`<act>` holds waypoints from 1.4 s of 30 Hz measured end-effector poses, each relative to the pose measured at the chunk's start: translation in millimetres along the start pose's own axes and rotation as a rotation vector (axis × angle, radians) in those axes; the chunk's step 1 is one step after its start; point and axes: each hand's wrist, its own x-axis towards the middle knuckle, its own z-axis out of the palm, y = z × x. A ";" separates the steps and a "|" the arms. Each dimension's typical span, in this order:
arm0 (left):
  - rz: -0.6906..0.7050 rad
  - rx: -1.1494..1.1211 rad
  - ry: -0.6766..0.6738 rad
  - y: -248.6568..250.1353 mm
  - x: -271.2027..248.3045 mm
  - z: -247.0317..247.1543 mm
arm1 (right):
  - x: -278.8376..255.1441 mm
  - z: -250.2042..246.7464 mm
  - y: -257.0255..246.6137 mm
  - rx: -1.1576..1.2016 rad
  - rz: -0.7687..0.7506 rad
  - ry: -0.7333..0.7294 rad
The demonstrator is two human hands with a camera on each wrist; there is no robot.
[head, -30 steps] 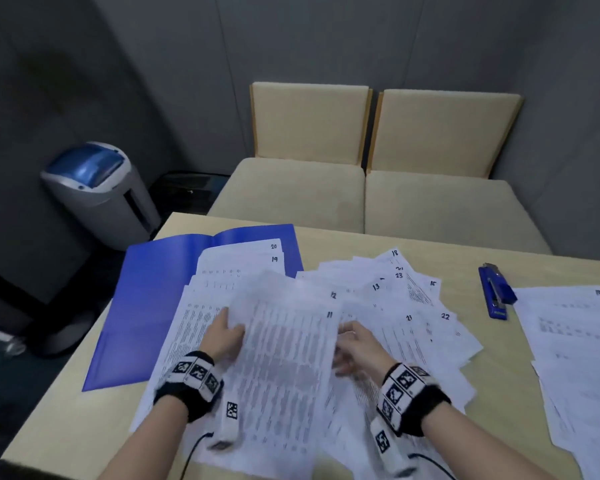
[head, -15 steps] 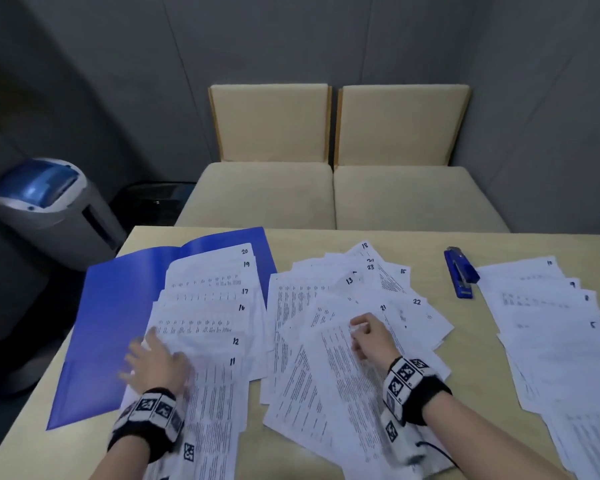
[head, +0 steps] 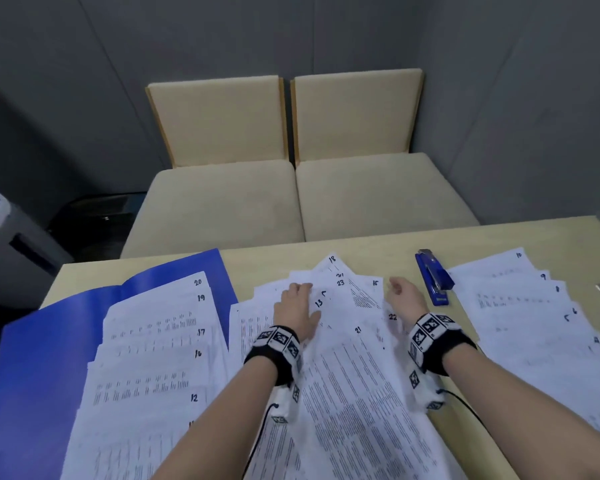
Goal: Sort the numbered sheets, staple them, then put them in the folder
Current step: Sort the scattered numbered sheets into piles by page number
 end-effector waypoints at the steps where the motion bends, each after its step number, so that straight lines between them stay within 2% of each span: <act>1: -0.020 0.003 -0.029 0.0 4.2 3.0 | 3.9 0.4 -4.3 0.014 0.013 -0.008; 3: -0.029 0.050 -0.069 -2.4 12.6 8.2 | 16.4 4.7 -10.8 0.079 0.061 -0.018; 7: 0.007 0.129 -0.043 -13.4 19.9 10.0 | 34.3 13.7 -18.6 0.170 0.147 -0.022; 12: 0.109 0.007 0.010 -32.5 16.0 3.1 | 33.8 12.4 -18.2 0.161 0.063 0.007; 14: 0.144 -0.047 0.058 -39.1 8.9 5.5 | 30.9 5.0 -14.7 0.333 0.055 -0.010; 16: 0.138 -0.076 0.077 -43.5 1.7 9.0 | 25.8 -3.2 -15.1 0.590 0.126 -0.037; 18: 0.118 -0.085 0.073 -44.0 -2.8 10.9 | 19.4 -8.1 -18.2 0.736 0.195 -0.091; 23: 0.108 -0.056 0.018 -37.3 -6.4 9.9 | 12.0 -11.3 -18.3 0.694 0.188 -0.128; 31: 0.087 -0.007 -0.007 -35.5 -10.9 8.4 | -5.6 -22.3 -30.0 0.820 0.209 -0.134; 35: 0.089 0.033 -0.026 -33.8 -10.5 7.8 | -13.2 -39.1 -45.0 0.870 0.095 -0.012; 40: 0.134 0.198 0.193 -27.7 -20.7 12.1 | -28.1 -72.3 -68.3 0.899 -0.169 0.153; 42: 0.114 0.231 0.124 -25.7 -26.1 17.8 | -36.0 -88.9 -77.4 0.938 -0.276 0.181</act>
